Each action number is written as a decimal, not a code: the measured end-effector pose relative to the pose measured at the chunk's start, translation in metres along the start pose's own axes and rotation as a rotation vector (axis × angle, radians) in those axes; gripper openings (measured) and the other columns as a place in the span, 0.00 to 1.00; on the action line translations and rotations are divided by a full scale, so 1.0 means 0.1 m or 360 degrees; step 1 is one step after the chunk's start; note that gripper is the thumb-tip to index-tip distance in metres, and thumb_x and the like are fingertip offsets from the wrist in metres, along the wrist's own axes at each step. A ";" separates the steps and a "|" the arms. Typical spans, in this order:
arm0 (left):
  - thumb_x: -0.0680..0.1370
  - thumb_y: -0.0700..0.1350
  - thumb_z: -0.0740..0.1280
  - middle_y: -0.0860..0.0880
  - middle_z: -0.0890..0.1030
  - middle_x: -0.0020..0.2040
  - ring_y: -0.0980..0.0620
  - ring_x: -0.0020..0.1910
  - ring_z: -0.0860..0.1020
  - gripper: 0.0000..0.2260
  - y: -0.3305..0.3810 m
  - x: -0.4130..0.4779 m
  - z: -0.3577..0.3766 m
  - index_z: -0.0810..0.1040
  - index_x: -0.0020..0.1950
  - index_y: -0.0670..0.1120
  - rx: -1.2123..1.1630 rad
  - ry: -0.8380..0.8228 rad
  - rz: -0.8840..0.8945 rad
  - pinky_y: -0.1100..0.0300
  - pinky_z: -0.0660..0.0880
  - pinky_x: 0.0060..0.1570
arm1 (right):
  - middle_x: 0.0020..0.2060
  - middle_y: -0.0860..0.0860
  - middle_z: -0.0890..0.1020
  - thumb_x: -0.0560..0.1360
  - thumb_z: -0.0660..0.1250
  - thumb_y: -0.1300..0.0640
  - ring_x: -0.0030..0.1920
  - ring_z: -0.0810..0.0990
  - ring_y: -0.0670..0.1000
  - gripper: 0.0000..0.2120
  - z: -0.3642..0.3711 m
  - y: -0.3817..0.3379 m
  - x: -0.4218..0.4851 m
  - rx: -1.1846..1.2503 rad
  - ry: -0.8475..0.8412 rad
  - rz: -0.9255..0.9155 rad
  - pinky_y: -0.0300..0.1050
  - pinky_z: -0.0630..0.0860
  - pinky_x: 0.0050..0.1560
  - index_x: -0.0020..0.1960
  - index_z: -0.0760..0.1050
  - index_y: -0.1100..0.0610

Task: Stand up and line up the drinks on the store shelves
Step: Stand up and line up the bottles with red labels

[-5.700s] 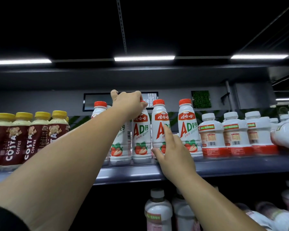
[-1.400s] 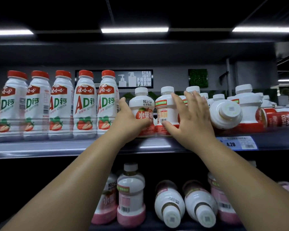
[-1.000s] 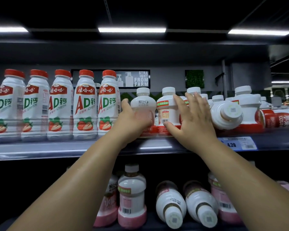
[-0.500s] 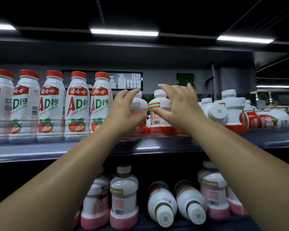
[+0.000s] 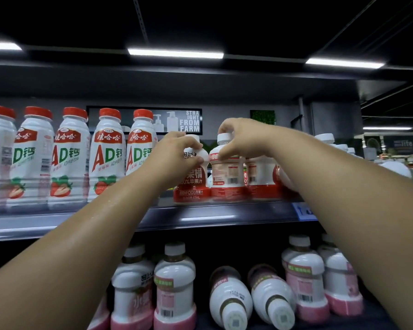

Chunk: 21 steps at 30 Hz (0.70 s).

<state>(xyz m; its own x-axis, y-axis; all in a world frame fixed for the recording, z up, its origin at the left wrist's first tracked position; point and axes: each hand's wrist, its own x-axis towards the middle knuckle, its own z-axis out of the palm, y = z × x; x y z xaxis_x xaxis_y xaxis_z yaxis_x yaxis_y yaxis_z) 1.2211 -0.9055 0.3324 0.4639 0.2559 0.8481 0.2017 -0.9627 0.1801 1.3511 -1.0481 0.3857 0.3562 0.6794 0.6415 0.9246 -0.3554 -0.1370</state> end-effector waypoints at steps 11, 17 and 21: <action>0.78 0.52 0.69 0.50 0.67 0.75 0.48 0.71 0.67 0.14 0.03 -0.04 -0.02 0.77 0.64 0.56 0.0013 0.0009 -0.0021 0.51 0.68 0.66 | 0.56 0.47 0.77 0.68 0.74 0.44 0.60 0.76 0.56 0.28 0.02 0.08 -0.02 -0.0052 -0.0131 -0.0020 0.63 0.65 0.71 0.65 0.67 0.39; 0.78 0.52 0.69 0.51 0.67 0.74 0.49 0.71 0.67 0.15 0.02 -0.06 -0.03 0.77 0.64 0.55 -0.0013 -0.0012 -0.0006 0.53 0.67 0.66 | 0.64 0.48 0.76 0.70 0.73 0.35 0.63 0.74 0.53 0.34 0.09 -0.01 -0.07 -0.0305 0.0025 -0.0074 0.59 0.60 0.72 0.71 0.66 0.42; 0.78 0.51 0.70 0.52 0.65 0.76 0.49 0.73 0.64 0.18 0.00 -0.09 -0.06 0.76 0.67 0.56 -0.0024 -0.0089 0.0013 0.54 0.66 0.67 | 0.59 0.46 0.75 0.69 0.75 0.45 0.64 0.73 0.55 0.29 -0.01 0.08 -0.10 -0.0056 -0.0077 -0.0073 0.67 0.50 0.76 0.67 0.68 0.39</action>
<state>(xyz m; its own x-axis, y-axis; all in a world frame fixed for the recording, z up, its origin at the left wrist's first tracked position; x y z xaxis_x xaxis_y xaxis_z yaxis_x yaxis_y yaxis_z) 1.2116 -0.9080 0.3284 0.5131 0.2521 0.8204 0.1851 -0.9659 0.1811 1.3550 -1.0587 0.3786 0.3206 0.7252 0.6093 0.9350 -0.3452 -0.0812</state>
